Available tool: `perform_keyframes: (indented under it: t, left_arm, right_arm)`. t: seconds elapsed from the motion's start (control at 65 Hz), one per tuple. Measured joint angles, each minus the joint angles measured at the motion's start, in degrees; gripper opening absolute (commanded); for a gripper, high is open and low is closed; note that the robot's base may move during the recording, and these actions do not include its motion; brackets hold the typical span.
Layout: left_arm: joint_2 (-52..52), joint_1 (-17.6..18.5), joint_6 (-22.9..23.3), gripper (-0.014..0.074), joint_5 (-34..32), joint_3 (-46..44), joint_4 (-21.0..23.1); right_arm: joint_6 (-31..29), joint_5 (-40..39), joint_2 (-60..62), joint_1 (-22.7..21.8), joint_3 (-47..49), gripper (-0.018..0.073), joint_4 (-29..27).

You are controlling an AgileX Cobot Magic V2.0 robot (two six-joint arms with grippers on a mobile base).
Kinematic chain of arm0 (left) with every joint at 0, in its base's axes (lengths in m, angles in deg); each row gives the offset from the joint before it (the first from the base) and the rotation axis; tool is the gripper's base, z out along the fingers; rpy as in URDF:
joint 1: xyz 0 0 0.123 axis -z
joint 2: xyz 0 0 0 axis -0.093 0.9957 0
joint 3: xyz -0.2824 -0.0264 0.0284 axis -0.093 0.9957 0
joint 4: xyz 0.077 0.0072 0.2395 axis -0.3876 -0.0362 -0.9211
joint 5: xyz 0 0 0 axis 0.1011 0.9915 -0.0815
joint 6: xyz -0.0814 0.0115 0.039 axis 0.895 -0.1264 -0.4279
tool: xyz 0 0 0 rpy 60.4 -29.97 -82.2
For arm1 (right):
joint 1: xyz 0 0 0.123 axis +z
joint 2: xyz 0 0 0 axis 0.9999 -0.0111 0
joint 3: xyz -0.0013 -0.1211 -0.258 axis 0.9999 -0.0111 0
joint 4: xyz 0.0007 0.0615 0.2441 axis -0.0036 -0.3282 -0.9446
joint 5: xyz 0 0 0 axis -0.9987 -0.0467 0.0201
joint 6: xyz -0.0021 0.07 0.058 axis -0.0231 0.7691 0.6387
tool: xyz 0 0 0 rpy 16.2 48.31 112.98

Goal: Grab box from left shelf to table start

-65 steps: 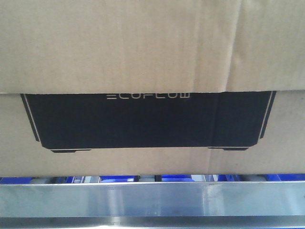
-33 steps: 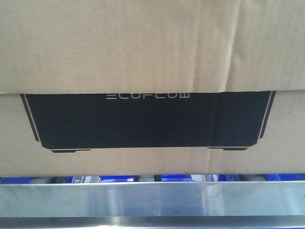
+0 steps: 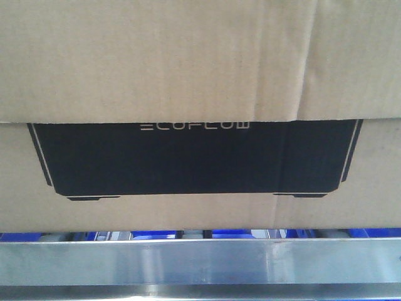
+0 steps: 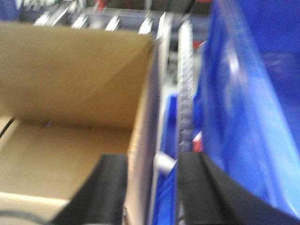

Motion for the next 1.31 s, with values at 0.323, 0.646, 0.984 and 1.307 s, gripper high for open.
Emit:
perform_keyframes:
  t: [0.323, 0.646, 0.984, 1.307]
  left_arm:
    - [0.0, 0.0, 0.0, -0.0102, 0.0, 0.0, 0.1]
    - [0.0, 0.0, 0.0, -0.0102, 0.0, 0.0, 0.1]
    - [0.0, 0.0, 0.0, -0.0102, 0.0, 0.0, 0.1]
    - [0.0, 0.0, 0.0, -0.0102, 0.0, 0.0, 0.1]
  right_arm:
    - [9.8, 14.5, -18.5, 0.4, 16.4, 0.0437, 0.1]
    - [9.6, 20.0, -31.4, 0.4, 23.7, 0.0437, 3.1]
    - [9.4, 20.2, -37.3, 0.4, 23.8, 0.0436, 2.4]
    - [9.4, 19.2, -39.6, 0.4, 23.8, 0.0436, 0.0]
